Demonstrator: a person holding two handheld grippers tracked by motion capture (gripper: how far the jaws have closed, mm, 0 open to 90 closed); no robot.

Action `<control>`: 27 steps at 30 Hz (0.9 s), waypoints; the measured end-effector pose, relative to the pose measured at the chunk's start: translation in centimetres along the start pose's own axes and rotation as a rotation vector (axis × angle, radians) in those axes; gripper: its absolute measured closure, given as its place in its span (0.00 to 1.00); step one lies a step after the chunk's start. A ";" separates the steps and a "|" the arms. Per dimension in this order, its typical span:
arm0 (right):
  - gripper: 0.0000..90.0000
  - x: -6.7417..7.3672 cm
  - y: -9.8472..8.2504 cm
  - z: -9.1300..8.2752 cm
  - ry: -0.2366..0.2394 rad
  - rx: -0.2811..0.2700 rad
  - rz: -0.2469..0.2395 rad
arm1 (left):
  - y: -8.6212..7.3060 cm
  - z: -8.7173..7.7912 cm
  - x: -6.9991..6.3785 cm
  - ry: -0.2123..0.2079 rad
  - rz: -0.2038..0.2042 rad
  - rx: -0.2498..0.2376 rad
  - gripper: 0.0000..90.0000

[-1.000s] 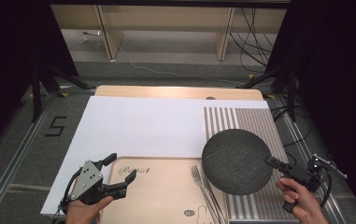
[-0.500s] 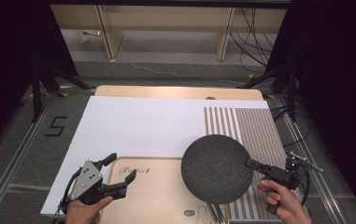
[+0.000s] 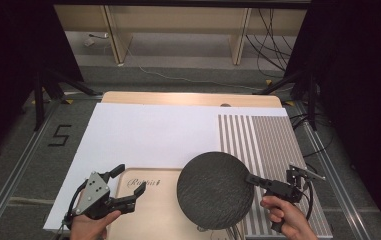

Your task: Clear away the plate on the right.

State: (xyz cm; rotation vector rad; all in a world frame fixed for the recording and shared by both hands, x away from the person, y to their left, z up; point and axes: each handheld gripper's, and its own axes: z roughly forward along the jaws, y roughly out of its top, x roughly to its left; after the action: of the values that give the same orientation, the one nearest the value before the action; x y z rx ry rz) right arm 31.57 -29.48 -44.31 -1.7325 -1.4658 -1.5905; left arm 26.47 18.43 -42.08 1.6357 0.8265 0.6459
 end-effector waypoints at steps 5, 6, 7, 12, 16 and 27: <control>0.95 0.4 -0.5 0.9 0.012 0.028 -0.002 | 0.0 0.0 0.0 0.000 0.001 0.000 0.19; 0.95 0.4 -0.5 1.1 0.016 0.033 -0.005 | 0.0 0.0 0.0 0.000 0.001 0.000 0.19; 0.95 0.5 -0.6 1.3 0.018 0.038 -0.006 | 0.0 0.0 0.0 0.000 0.001 0.000 0.19; 0.94 0.9 -1.0 2.2 0.019 0.064 -0.015 | 0.0 0.0 0.0 0.000 0.001 0.000 0.19; 0.94 1.2 -1.4 3.1 0.020 0.089 -0.028 | 0.0 0.0 0.0 -0.001 0.003 0.000 0.19; 0.94 1.7 -2.5 5.6 0.005 0.152 -0.050 | 0.0 0.0 0.0 -0.001 0.001 -0.001 0.19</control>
State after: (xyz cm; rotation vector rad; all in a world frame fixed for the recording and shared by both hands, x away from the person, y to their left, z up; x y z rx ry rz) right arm 31.97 -23.24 -45.32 -1.6180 -1.5955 -1.4642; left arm 26.43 18.43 -42.07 1.6360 0.8245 0.6462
